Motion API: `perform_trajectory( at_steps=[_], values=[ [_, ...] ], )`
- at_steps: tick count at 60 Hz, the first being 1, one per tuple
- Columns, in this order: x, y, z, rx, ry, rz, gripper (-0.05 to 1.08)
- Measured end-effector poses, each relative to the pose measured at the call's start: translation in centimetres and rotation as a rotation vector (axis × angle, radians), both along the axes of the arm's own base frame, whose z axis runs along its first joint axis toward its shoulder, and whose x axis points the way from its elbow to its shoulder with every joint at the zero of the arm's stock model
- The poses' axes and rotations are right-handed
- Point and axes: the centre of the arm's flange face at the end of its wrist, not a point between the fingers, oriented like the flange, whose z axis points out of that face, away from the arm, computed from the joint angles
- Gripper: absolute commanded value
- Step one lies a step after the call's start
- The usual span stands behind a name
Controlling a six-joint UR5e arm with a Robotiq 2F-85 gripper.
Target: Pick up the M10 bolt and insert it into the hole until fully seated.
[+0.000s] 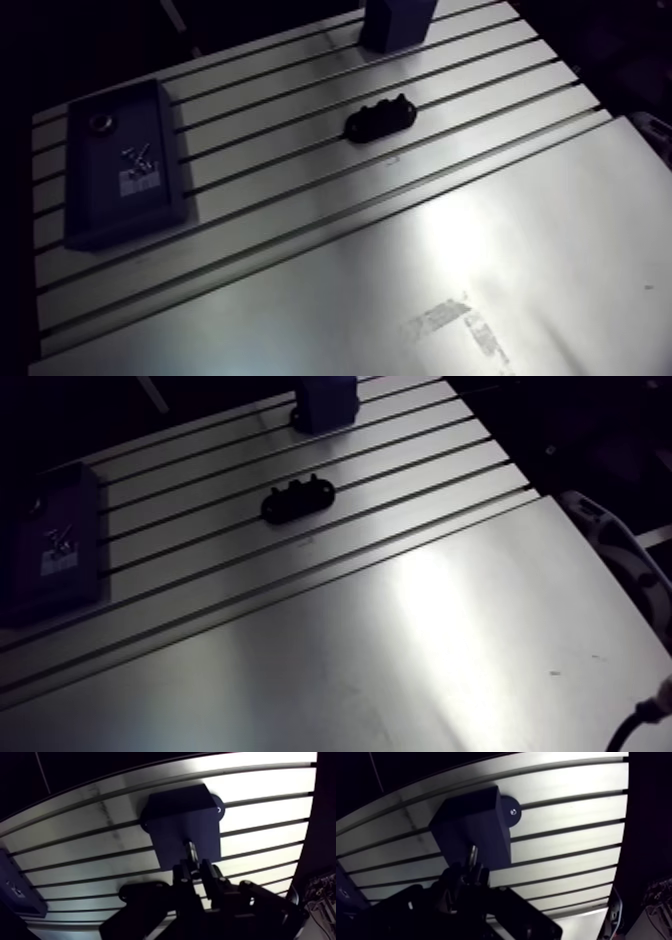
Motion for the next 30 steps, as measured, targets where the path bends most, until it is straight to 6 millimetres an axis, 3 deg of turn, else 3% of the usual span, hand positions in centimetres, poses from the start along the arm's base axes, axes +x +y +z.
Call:
perform_trajectory(
  at_steps=[30],
  values=[
    [-0.09, -0.27, -0.11, 0.000, -0.001, 0.004, 1.08]
  ],
)
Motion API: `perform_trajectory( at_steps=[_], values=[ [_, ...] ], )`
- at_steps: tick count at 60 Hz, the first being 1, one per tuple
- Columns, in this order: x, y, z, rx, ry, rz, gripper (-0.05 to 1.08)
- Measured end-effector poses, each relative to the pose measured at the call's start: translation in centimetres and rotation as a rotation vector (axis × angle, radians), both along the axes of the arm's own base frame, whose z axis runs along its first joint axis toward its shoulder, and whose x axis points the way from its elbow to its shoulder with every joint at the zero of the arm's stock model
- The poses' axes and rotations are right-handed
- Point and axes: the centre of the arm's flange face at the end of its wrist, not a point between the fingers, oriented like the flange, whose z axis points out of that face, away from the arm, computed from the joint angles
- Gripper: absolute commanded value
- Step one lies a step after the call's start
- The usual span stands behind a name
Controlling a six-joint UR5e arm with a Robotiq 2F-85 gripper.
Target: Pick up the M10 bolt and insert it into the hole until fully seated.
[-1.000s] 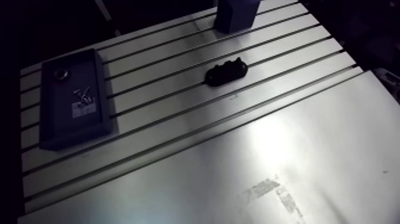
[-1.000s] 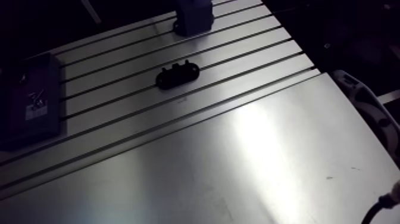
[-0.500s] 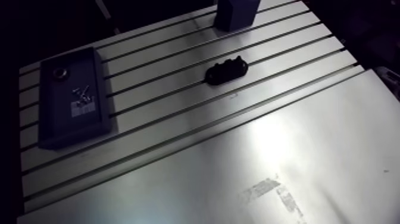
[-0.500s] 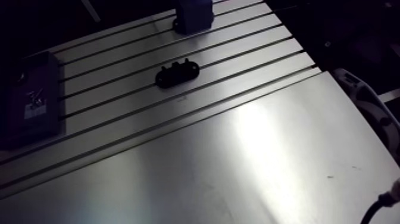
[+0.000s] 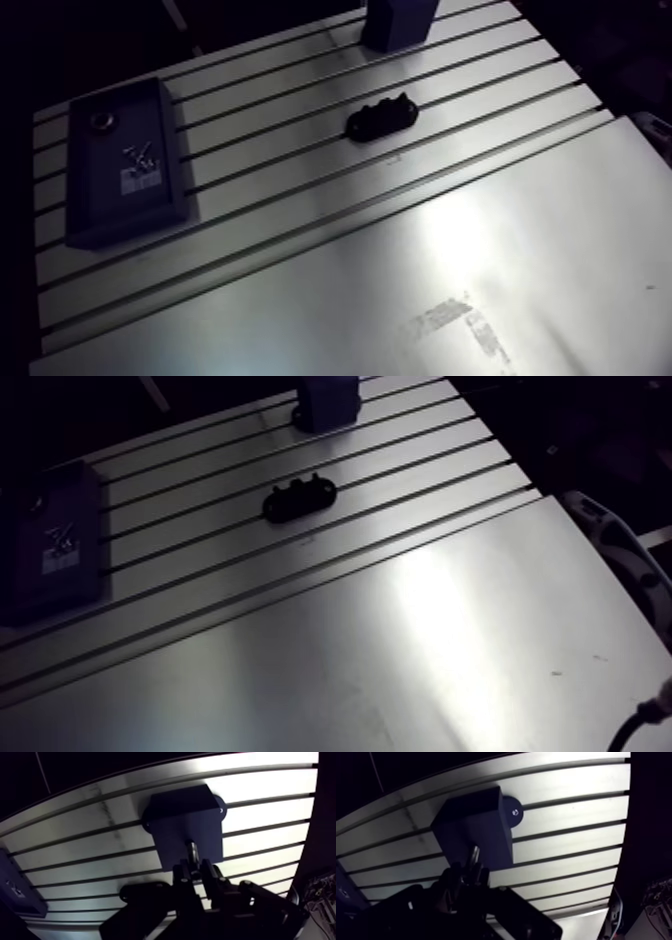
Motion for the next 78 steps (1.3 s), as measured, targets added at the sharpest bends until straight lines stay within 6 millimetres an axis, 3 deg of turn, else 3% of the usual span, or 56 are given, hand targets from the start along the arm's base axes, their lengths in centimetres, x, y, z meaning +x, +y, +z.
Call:
perform_trajectory(
  at_steps=[78],
  values=[
    [0.11, 0.14, 0.52, 0.000, 0.001, 0.001, 1.08]
  ],
)
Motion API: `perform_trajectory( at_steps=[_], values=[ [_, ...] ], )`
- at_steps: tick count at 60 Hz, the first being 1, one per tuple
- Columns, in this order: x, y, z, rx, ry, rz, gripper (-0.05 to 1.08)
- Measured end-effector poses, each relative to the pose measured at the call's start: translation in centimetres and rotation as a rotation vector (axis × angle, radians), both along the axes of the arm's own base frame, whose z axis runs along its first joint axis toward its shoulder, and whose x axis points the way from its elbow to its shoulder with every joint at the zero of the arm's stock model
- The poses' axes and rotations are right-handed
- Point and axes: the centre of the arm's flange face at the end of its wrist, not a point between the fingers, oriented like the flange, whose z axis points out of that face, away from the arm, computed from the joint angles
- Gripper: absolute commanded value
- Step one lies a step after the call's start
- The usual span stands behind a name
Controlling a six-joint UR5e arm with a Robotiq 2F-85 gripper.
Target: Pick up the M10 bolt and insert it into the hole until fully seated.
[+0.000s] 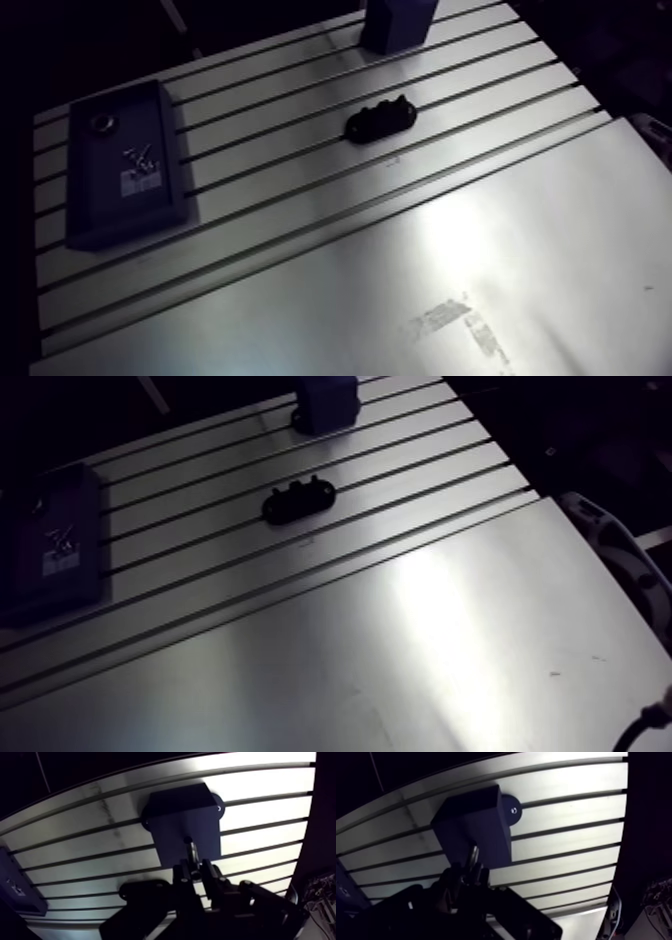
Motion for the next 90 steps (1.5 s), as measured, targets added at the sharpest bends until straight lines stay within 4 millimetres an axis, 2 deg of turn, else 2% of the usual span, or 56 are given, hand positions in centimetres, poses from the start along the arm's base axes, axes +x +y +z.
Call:
perform_trajectory(
  at_steps=[90],
  values=[
    [-0.13, -0.03, -0.36, -0.005, 0.003, -0.003, 1.08]
  ],
)
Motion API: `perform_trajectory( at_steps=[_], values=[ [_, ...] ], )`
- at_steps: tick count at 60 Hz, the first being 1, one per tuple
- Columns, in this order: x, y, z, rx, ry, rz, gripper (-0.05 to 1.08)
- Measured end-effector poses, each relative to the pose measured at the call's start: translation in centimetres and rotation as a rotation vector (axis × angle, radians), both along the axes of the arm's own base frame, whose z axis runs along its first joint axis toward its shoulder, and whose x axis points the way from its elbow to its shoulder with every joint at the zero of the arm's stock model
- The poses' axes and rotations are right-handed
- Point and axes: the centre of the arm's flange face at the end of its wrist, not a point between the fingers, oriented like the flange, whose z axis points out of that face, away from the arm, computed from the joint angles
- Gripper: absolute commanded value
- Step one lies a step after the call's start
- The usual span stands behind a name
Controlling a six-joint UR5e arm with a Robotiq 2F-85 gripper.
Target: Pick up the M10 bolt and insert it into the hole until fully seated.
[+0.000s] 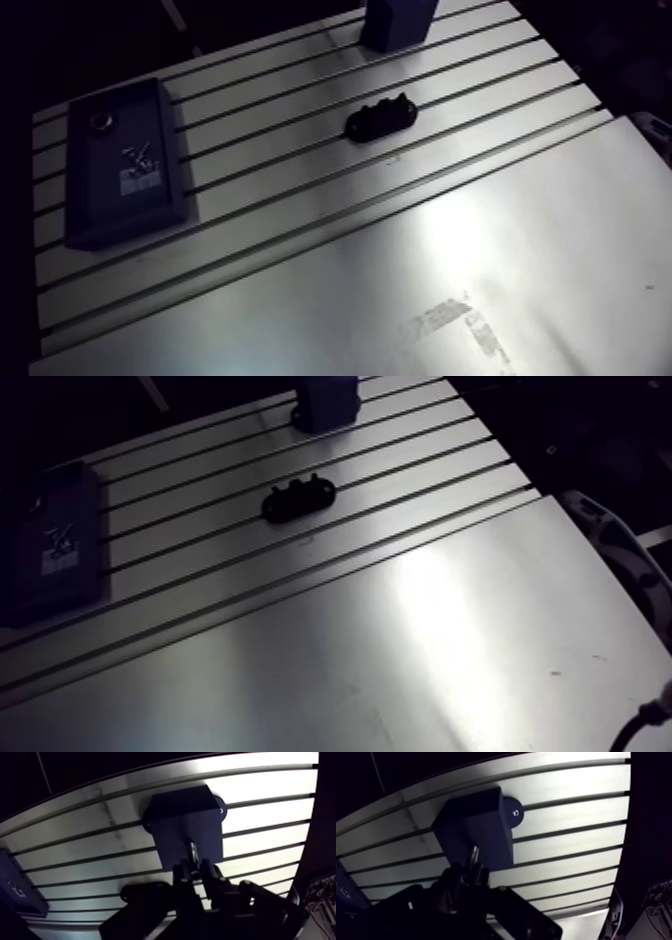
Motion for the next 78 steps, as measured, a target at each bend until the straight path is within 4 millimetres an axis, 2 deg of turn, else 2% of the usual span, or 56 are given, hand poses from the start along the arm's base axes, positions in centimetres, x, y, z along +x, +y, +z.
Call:
perform_trajectory(
  at_steps=[71, 74, 75, 76, 77, 78],
  values=[
    [0.3, -0.1, -0.9, -0.009, -0.013, -0.004, 1.07],
    [0.3, -0.1, -1.0, -0.009, -0.014, -0.004, 1.04],
    [0.3, -0.1, -1.0, -0.009, -0.013, -0.005, 0.97],
    [0.3, -0.1, -1.1, -0.010, -0.013, -0.005, 0.97],
    [0.3, -0.1, -1.1, -0.009, -0.012, -0.005, 0.84],
    [0.3, -0.1, -1.1, -0.009, -0.011, -0.005, 0.84]
  ],
)
